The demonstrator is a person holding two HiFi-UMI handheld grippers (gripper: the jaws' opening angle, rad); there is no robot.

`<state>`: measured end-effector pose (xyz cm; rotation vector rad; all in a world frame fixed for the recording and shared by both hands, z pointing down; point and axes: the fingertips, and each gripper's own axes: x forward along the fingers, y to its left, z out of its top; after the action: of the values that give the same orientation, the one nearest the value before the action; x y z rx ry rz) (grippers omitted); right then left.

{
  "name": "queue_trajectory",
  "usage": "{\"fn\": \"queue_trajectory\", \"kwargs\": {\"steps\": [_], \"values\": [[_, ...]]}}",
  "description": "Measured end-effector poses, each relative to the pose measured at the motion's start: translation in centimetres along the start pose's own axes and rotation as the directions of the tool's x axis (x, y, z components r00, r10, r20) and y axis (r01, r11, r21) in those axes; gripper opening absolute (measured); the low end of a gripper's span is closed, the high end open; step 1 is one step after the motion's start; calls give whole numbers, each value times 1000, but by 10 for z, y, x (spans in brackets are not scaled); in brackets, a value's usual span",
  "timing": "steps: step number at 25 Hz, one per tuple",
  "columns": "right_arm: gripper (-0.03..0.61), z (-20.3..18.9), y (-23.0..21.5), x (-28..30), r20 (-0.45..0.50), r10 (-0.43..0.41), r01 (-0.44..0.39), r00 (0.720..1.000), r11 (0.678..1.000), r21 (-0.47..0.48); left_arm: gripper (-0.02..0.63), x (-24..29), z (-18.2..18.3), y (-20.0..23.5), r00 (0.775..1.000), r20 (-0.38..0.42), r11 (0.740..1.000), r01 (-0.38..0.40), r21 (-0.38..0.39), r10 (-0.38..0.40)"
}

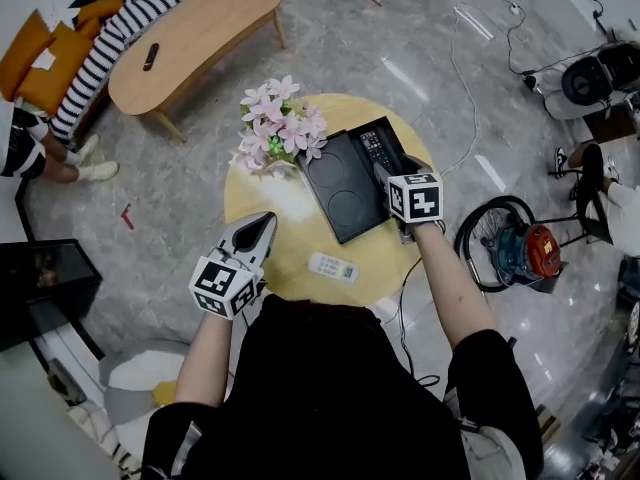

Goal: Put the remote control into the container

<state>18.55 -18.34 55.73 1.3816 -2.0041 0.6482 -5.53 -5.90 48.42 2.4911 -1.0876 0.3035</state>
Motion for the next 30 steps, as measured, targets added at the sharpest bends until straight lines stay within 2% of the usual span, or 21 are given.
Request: {"fn": "queue_trajectory", "kwargs": {"steps": [3, 6, 9, 12, 14, 17, 20, 23, 30], "values": [[253, 13, 7, -32, 96, -5, -1, 995, 998, 61, 8, -7, 13, 4, 999, 37, 999, 10, 34, -12], [235, 26, 15, -66, 207, -16, -7, 978, 994, 111, 6, -16, 26, 10, 997, 71, 999, 20, 47, -23], [125, 31, 24, -100, 321, -39, -17, 946, 985, 170, 6, -25, 36, 13, 994, 101, 998, 36, 55, -41], [57, 25, 37, -124, 399, -36, -49, 916, 978, 202, 6, -32, 45, 13, 989, 132, 996, 58, 65, -66], [29, 19, 46, -138, 451, -23, -84, 892, 972, 217, 6, -36, 50, 12, 985, 149, 994, 77, 73, -88], [25, 11, 57, -160, 541, -17, -134, 841, 962, 238, 6, -40, 53, 9, 980, 160, 991, 106, 81, -118], [25, 1, 67, -176, 585, -17, -131, 811, 969, 210, 6, -41, 52, 7, 977, 162, 989, 125, 82, -137], [14, -5, 75, -184, 594, -4, -129, 804, 975, 181, 6, -38, 50, 3, 975, 156, 985, 148, 84, -160], [9, -15, 86, -191, 582, 22, -143, 813, 976, 163, 6, -37, 54, -8, 969, 150, 979, 183, 88, -195]]}}
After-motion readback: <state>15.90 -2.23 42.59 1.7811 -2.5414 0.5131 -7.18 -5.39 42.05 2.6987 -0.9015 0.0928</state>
